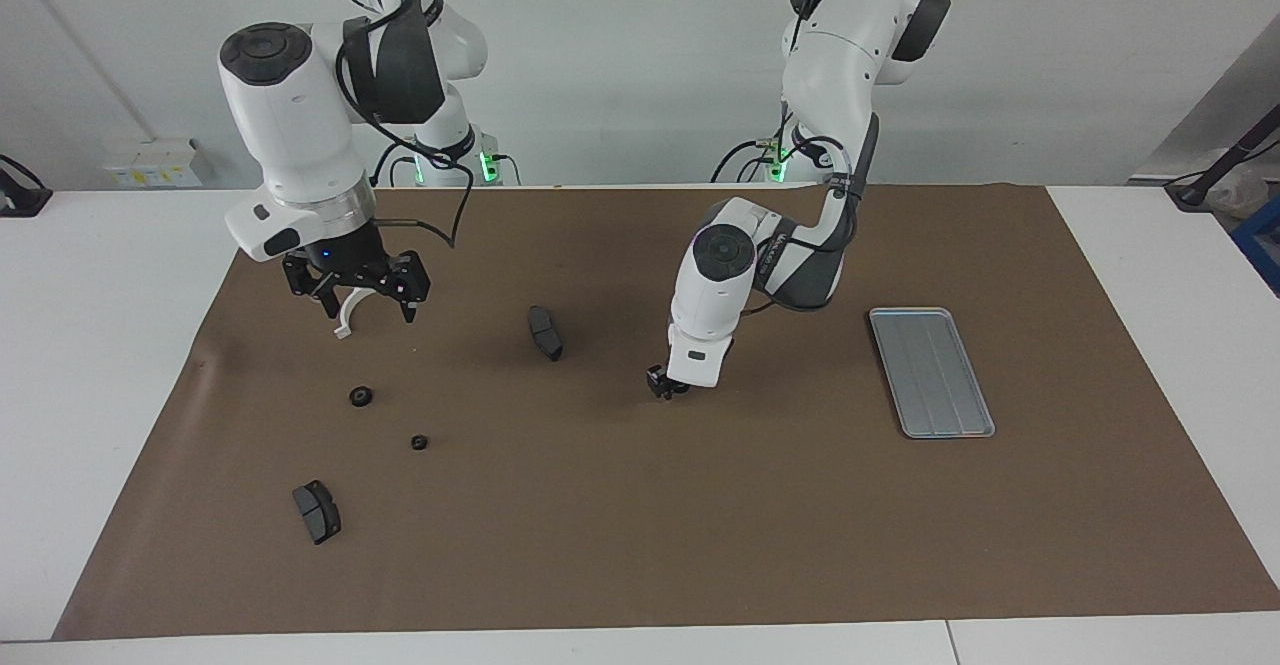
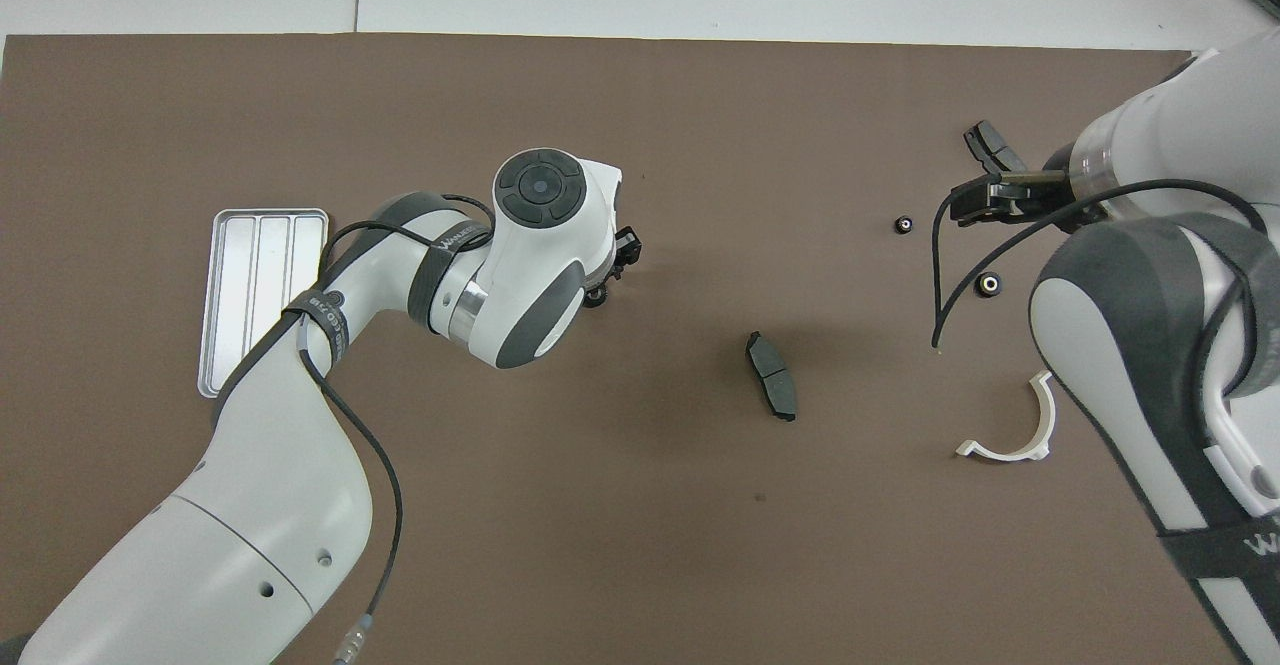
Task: Place bearing gear from tray to pile
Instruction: 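Carry the third gear from the tray to the center with the left gripper, then withdraw the left gripper to rest while the right gripper reaches the gear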
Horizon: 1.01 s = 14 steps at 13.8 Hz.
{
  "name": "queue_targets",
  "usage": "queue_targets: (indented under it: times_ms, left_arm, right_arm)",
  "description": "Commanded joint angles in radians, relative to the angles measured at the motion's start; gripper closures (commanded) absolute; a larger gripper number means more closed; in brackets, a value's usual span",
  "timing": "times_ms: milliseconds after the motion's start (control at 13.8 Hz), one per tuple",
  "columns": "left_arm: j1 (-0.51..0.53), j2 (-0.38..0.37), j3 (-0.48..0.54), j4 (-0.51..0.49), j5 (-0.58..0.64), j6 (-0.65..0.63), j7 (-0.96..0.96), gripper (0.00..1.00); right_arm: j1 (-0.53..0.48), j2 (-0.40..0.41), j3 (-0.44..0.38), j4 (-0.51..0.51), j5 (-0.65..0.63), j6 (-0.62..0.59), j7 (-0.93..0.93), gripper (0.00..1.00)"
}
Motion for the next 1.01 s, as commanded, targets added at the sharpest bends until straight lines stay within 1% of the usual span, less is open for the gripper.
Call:
queue_targets:
  times_ms: [0, 145, 217, 435, 724, 797, 942]
  left_arm:
    - [0.001, -0.005, 0.018, 0.069, 0.038, -0.068, -0.006, 0.27]
    - [0.019, -0.033, 0.047, 0.132, 0.036, -0.174, 0.002, 0.28]
    - [0.046, -0.056, 0.055, 0.152, 0.035, -0.215, 0.02, 0.29]
    - [0.144, -0.144, 0.06, 0.159, 0.035, -0.323, 0.161, 0.3]
    - [0.359, -0.258, 0.053, 0.16, 0.021, -0.496, 0.55, 0.3]
    - [0.407, -0.283, 0.053, 0.16, 0.004, -0.53, 0.656, 0.3]
    - [0.49, -0.338, 0.055, 0.16, -0.033, -0.589, 0.811, 0.28]
  right_arm:
    - [0.041, -0.009, 0.013, -0.021, 0.018, 0.009, 0.019, 0.0]
    - [0.083, 0.017, 0.015, -0.014, 0.018, 0.037, 0.075, 0.0]
    - [0.106, 0.031, 0.015, -0.012, 0.018, 0.06, 0.091, 0.0]
    - [0.164, 0.096, 0.013, 0.012, 0.005, 0.129, 0.16, 0.0]
    - [0.264, 0.212, 0.012, 0.072, -0.015, 0.161, 0.247, 0.0]
    - [0.29, 0.24, 0.012, 0.1, -0.023, 0.181, 0.284, 0.0]
    - [0.343, 0.277, 0.013, 0.108, -0.063, 0.234, 0.341, 0.0]
